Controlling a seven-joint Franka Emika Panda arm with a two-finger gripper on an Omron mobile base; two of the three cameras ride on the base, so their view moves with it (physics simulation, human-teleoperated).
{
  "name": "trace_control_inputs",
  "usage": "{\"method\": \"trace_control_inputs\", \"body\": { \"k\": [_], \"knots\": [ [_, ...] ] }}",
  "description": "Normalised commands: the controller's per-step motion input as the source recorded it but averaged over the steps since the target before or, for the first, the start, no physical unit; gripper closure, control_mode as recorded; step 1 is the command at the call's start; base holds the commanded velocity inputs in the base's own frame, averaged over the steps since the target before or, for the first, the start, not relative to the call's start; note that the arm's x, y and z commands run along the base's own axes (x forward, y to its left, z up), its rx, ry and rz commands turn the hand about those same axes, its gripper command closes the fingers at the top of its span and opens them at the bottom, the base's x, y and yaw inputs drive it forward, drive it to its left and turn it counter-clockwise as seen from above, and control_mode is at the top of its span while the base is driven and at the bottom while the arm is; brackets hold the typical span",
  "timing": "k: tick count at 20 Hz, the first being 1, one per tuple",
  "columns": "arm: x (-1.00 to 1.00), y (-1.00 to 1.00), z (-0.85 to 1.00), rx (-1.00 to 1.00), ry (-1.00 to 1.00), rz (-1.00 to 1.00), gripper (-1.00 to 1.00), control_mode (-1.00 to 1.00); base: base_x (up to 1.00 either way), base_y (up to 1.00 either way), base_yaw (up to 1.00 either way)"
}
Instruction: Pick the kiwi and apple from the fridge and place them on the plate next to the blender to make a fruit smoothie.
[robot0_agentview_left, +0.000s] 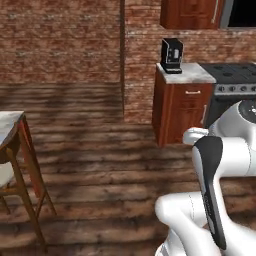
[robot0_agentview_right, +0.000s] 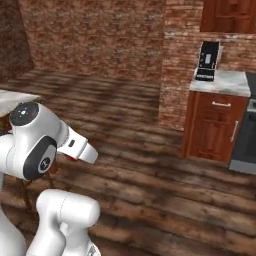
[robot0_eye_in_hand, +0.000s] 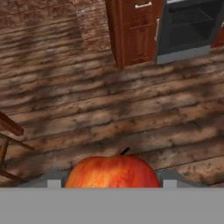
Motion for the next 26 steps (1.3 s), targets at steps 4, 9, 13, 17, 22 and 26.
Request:
{"method": "trace_control_inputs", "body": {
  "k": [4, 9, 13, 17, 22, 26],
  "knots": [
    [0.0, 0.0, 0.0, 0.0, 0.0, 0.0, 1.0, 1.0, -0.24, 1.0, 0.72],
    [0.0, 0.0, 0.0, 0.0, 0.0, 0.0, 1.0, 1.0, -0.08, 1.0, 0.58],
    [0.0, 0.0, 0.0, 0.0, 0.0, 0.0, 1.0, 1.0, 0.0, 1.0, 0.44],
    [0.0, 0.0, 0.0, 0.0, 0.0, 0.0, 1.0, 1.0, 0.06, 1.0, 0.35],
    [0.0, 0.0, 0.0, 0.0, 0.0, 0.0, 1.0, 1.0, 0.37, 1.0, 0.19],
    [0.0, 0.0, 0.0, 0.0, 0.0, 0.0, 1.0, 1.0, 0.93, 1.0, 0.0]
  ]
}}
